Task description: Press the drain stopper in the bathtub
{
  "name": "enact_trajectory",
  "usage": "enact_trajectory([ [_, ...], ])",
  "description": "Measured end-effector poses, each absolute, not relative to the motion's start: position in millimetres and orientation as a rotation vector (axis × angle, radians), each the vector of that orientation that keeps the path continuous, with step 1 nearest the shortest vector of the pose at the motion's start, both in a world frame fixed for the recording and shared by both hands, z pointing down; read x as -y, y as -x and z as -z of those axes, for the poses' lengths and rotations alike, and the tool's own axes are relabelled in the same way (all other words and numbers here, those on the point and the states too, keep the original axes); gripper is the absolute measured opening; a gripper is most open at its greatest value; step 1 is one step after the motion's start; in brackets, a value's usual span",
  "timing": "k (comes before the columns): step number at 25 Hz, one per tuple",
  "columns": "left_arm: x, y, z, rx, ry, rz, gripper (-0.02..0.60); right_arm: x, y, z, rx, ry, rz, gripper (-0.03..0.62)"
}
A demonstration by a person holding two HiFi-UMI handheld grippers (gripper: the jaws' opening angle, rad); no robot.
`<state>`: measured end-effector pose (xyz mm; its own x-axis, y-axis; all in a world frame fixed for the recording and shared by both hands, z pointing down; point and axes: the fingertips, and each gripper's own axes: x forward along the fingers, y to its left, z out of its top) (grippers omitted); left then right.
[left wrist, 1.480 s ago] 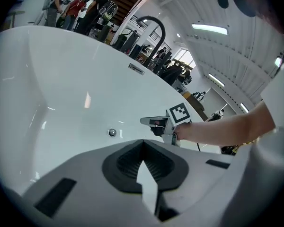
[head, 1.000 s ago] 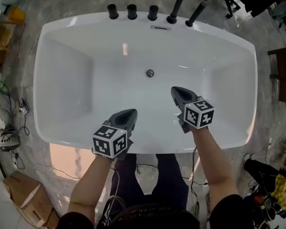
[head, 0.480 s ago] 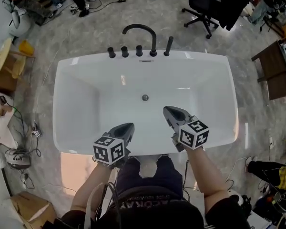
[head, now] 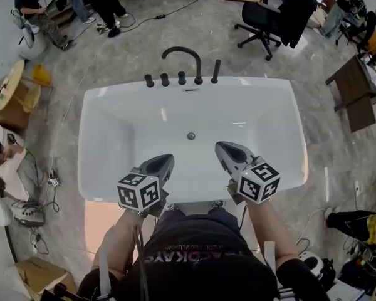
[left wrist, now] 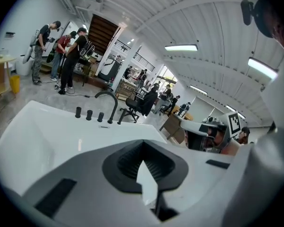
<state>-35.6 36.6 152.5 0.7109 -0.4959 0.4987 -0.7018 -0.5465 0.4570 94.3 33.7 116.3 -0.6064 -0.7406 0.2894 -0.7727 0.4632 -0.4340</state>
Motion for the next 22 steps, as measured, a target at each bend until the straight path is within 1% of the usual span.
enact_trajectory([
  [9,-60,20,-129,0.888,-2.332,-0.423,0.003,-71,-101,-83,2.692,-1.335,-0.779,0.012],
  [22,-97,9,-113,0.866,-2.360,-0.390,0.003,-117,-100,-74,2.703,-1.349,-0.799,0.012],
])
